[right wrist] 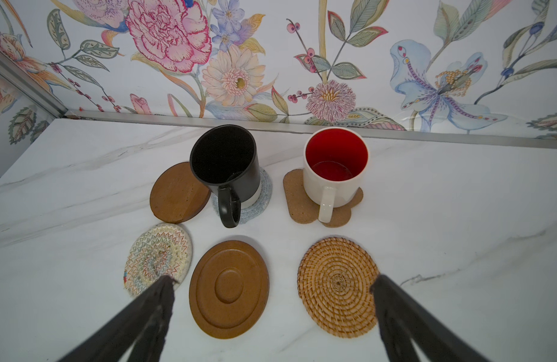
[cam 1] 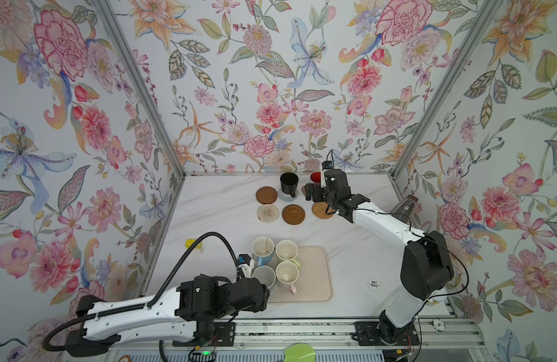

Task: Place cups on coasters
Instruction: Pick up the cup from the tray.

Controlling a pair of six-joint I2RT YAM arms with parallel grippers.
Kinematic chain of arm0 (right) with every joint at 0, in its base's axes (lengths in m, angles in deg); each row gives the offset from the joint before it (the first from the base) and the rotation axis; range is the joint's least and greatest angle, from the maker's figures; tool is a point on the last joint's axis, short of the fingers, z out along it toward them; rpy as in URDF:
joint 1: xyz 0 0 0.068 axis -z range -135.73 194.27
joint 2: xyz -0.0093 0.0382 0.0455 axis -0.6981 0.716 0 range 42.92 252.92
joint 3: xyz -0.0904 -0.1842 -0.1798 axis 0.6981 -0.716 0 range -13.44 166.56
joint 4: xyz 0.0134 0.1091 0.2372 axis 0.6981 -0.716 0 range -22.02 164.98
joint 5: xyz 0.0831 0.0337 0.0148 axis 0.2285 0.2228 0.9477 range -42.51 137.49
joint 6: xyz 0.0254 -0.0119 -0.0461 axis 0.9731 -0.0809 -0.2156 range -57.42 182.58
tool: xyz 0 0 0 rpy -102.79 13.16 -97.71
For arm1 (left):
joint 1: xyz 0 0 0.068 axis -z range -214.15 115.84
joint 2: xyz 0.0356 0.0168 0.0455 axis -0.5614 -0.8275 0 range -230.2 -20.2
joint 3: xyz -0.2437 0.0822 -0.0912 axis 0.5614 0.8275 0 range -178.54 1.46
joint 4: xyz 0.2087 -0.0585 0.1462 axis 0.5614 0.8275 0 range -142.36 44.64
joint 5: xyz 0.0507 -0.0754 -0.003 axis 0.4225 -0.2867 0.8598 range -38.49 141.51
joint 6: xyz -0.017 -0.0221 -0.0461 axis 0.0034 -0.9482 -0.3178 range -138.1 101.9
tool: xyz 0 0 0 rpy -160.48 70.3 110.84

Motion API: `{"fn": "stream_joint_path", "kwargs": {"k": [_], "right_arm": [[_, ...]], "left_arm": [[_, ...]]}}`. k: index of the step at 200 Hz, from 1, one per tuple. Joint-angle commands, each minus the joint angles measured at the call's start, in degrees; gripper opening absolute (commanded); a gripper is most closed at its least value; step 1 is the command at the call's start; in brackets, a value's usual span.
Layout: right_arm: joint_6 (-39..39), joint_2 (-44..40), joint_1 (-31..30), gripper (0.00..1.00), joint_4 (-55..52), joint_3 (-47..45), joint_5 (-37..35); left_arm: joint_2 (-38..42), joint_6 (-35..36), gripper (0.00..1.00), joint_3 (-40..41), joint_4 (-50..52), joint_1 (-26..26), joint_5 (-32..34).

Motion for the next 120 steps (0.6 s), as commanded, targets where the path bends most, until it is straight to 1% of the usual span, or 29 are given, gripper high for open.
{"fn": "stream_joint_path", "kwargs": {"k": [1, 24, 58, 97, 120], "right_arm": [[0.83, -2.29, 0.28, 0.99, 0.84, -1.0, -0.61], [0.71, -2.79, 0.34, 0.99, 0.79, -1.22, -0.73], [0.37, -4.03, 0.86, 0.99, 0.75, -2.23, -0.81], [0.63, -4.79, 1.33, 0.99, 1.53, -3.63, -0.19], [0.71, -4.65, 1.5, 0.99, 1.8, -3.92, 0.14]], "left_arm": [[-2.36, -0.82, 0.77, 1.15, 0.89, 0.63, 0.47], [-5.01, -0.82, 0.74, 2.72, -2.24, 0.69, -0.39], [-7.66, -2.41, 0.66, 5.14, -5.71, 0.72, -1.63], [-9.87, -2.9, 0.58, 5.83, -6.63, 0.68, -1.09], [-11.29, -2.74, 0.55, 5.95, -8.62, 0.69, -1.08]]}}
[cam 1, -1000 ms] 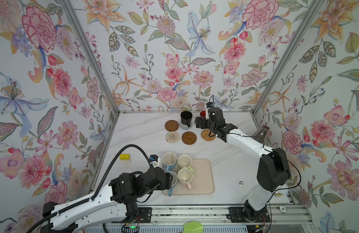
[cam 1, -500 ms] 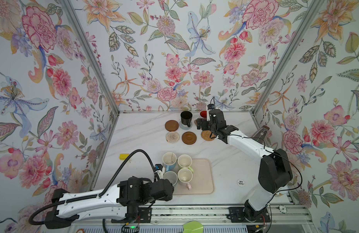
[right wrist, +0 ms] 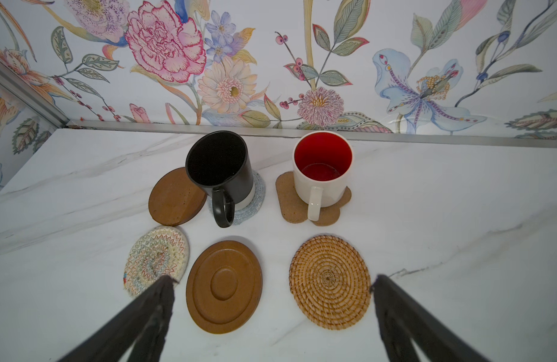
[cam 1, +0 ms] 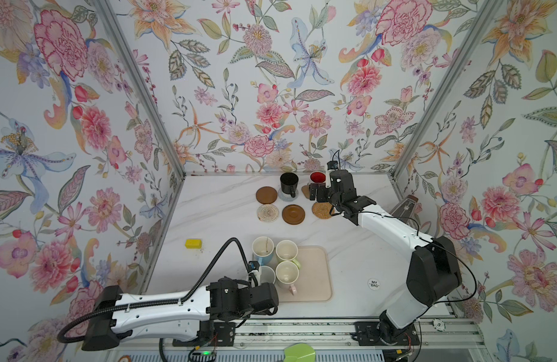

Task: Place cups on coasters
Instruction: Pick up the cup from the tray.

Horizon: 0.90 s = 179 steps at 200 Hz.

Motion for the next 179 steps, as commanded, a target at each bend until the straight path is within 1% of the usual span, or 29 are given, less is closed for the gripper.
{"fn": "stream_joint_path", "kwargs": {"k": [1, 14, 53, 120, 179], "right_arm": [[0.69, -1.15, 0.3, 0.99, 0.95, -0.98, 0.14], [0.87, -0.95, 0.37, 0.99, 1.12, -0.88, 0.49], [0.97, -0.63, 0.48, 0.99, 1.41, -0.84, 1.05], [0.96, -1.15, 0.92, 0.99, 1.66, -1.43, 1.69], [1.1, -1.84, 1.14, 0.99, 2.07, -2.53, 1.9]], "left_arm": [[-1.38, -0.31, 0.55, 0.65, -2.0, 0.49, 0.28], [-2.56, -0.4, 0.53, 0.33, -2.22, 0.42, 0.57], [-5.43, -2.03, 0.52, -0.39, -0.8, 0.46, 0.7], [-6.42, -3.83, 0.49, 0.92, -2.96, -0.52, 2.84], [-7.49, -1.27, 0.42, 2.16, -6.1, -3.46, 1.86]]}}
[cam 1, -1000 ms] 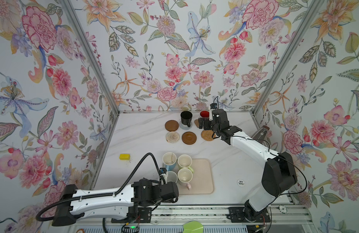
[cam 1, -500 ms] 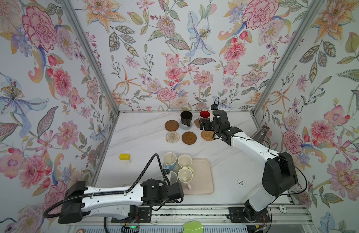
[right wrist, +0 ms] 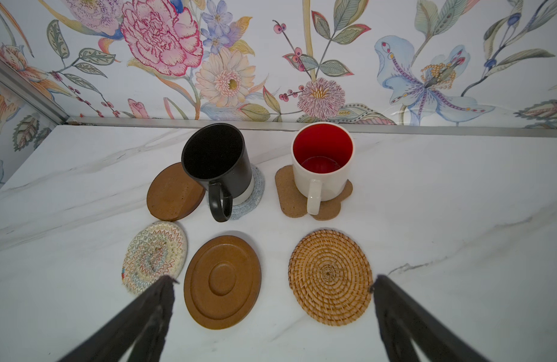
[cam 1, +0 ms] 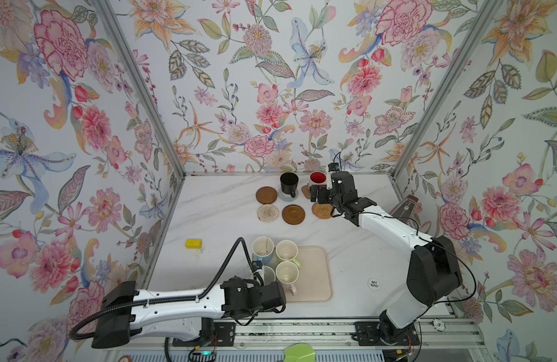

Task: Place cups on coasters
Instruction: Pick up the cup from the tray.

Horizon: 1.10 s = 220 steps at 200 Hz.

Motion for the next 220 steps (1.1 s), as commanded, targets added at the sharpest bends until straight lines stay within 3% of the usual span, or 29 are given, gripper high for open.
{"fn": "stream_joint_path", "kwargs": {"k": [1, 87, 139, 199, 220], "right_arm": [[0.7, -1.85, 0.37, 0.99, 1.12, -0.89, 0.38], [0.98, -1.51, 0.62, 0.99, 1.22, -1.22, 0.69], [0.94, -1.52, 0.61, 0.99, 1.19, -1.02, 0.88], [1.08, -1.41, 0.61, 0.99, 1.0, -0.92, 0.88], [1.25, -1.23, 0.62, 0.99, 0.95, -0.87, 0.93]], "left_arm": [[-1.09, 1.28, 0.42, 1.07, -1.03, -1.19, 0.39], [-4.79, 3.06, 0.28, 0.16, -1.49, -2.13, -1.2], [-4.05, 1.92, 0.13, 0.36, 0.72, -2.15, -1.07], [-1.77, 1.98, 0.0, 1.0, 2.87, -2.06, -0.59], [-1.07, 2.09, 0.0, 1.5, 3.35, -2.06, -0.84]]}}
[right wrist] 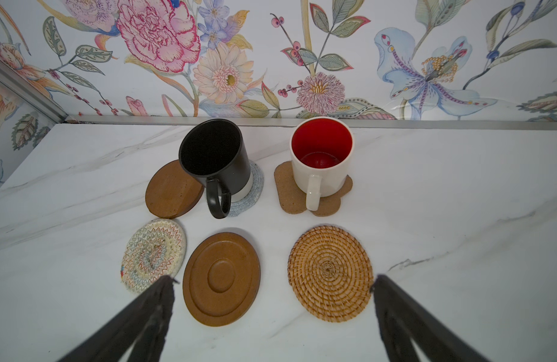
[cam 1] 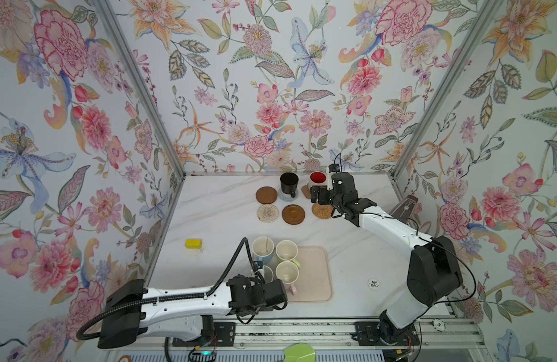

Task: Place cups on coasters
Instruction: Pick up the cup from the tray.

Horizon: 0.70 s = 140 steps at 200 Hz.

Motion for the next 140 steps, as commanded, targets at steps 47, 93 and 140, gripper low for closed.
{"fn": "stream_joint_path", "kwargs": {"k": [47, 93, 140], "right_arm": [[0.88, -1.0, 0.16, 0.99, 0.83, -0.28, 0.64], [0.88, -0.9, 0.22, 0.99, 1.01, -0.57, 0.6], [0.88, -0.72, 0.18, 0.99, 1.03, -0.39, 0.62]], "left_arm": [[3.05, 0.33, 0.0, -0.13, 7.69, -0.3, 2.04], [7.56, -0.06, 0.0, -1.38, 12.41, -0.29, 4.85], [12.69, -1.75, 0.0, -2.09, 18.48, -0.36, 7.4]]}}
